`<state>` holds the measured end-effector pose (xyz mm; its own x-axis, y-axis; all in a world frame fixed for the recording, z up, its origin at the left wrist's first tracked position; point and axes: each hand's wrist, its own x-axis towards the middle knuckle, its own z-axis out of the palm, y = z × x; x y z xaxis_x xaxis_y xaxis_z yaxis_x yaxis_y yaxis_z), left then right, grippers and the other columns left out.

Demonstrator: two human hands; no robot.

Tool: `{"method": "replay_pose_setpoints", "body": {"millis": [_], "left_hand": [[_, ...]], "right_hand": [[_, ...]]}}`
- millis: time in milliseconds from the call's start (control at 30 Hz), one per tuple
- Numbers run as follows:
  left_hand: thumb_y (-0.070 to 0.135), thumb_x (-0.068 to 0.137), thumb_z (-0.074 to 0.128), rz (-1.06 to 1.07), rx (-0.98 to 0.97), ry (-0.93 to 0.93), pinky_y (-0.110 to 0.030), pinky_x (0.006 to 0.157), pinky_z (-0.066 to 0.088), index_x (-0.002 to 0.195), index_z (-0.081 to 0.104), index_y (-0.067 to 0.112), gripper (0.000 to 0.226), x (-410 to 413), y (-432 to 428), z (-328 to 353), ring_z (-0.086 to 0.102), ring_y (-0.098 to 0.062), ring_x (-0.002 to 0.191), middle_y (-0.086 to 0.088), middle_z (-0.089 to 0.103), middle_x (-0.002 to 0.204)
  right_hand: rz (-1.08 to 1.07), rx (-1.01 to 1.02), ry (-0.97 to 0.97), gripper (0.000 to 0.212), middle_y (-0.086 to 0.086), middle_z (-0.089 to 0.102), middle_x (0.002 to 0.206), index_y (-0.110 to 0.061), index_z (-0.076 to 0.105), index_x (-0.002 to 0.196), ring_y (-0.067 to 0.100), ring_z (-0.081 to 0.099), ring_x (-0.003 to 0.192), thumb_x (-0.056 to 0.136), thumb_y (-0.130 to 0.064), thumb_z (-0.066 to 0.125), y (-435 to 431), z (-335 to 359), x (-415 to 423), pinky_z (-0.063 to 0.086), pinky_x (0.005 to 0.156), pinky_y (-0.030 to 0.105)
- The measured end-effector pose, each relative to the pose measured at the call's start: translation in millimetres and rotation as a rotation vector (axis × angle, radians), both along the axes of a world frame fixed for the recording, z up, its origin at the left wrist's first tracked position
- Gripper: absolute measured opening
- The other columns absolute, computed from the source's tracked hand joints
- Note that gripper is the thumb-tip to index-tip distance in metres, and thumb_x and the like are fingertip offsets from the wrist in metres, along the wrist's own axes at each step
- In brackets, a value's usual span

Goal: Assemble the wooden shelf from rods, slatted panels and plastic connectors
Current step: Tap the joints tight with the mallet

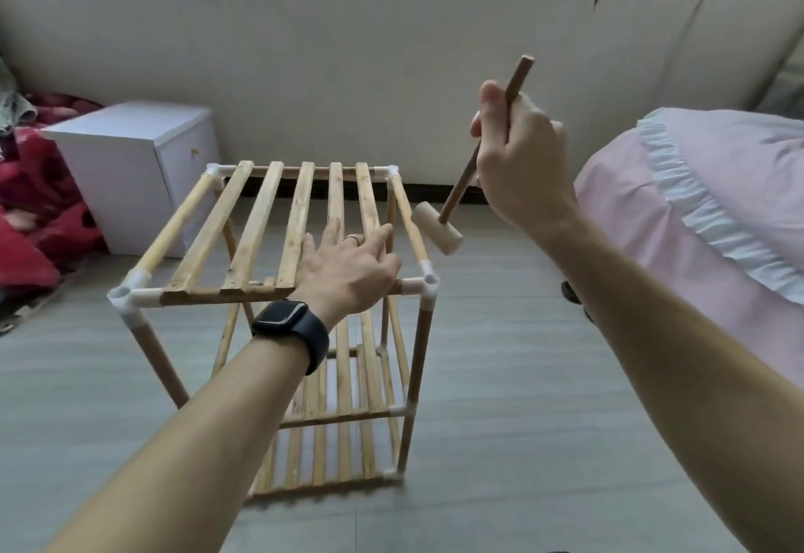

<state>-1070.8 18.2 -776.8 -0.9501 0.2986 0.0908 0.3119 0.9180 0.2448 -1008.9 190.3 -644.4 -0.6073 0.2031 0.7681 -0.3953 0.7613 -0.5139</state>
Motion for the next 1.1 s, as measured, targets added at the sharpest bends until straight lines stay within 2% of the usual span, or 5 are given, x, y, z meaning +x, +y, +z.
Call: {"method": "replay_pose_setpoints", "body": {"millis": [367,500,633,800,1100], "left_hand": [[0.049,0.102,0.011,-0.009,0.029,-0.008,-0.057,0.122,-0.005,0.159,0.004,0.043,0.058,2,-2,0,-0.006,-0.026,0.156,-0.004,0.015,0.169],[0.047,0.103,0.012,-0.006,0.032,-0.002,-0.058,0.121,-0.006,0.159,0.006,0.042,0.057,3,2,2,-0.006,-0.026,0.156,-0.003,0.015,0.169],[0.047,0.103,0.012,-0.007,0.03,0.0,-0.058,0.121,-0.006,0.159,0.006,0.042,0.057,2,1,-1,-0.006,-0.025,0.156,-0.003,0.015,0.169],[0.047,0.103,0.013,0.014,0.025,0.014,-0.058,0.122,-0.004,0.159,0.007,0.043,0.056,5,2,1,-0.005,-0.025,0.156,-0.004,0.017,0.168],[0.047,0.103,0.016,0.016,0.029,0.013,-0.058,0.122,-0.002,0.158,0.01,0.044,0.056,6,3,2,-0.003,-0.025,0.156,-0.004,0.023,0.167]], "right_hand": [[-0.055,-0.013,0.311,0.026,-0.02,0.051,0.061,-0.016,0.052,0.087,-0.017,0.052,0.05,0.109,-0.02,0.039,-10,-18,4,0.032,0.049,-0.001],[-0.049,0.148,-0.08,0.036,0.001,0.062,0.062,-0.005,0.059,0.091,0.008,0.061,0.051,0.111,-0.025,0.037,-12,-48,7,0.05,0.055,0.026],[-0.058,-0.035,0.299,0.028,-0.021,0.048,0.061,-0.013,0.054,0.086,-0.014,0.053,0.049,0.109,-0.019,0.039,-14,-30,5,0.036,0.049,0.001],[-0.034,0.11,-0.106,0.036,0.0,0.058,0.057,-0.007,0.059,0.091,0.016,0.057,0.044,0.11,-0.029,0.038,-10,-58,18,0.049,0.052,0.037],[0.797,-0.972,-0.685,0.068,0.018,0.06,0.117,-0.007,0.063,0.123,0.032,0.072,0.084,0.057,-0.014,0.074,40,-73,72,0.061,0.074,0.038]]}}
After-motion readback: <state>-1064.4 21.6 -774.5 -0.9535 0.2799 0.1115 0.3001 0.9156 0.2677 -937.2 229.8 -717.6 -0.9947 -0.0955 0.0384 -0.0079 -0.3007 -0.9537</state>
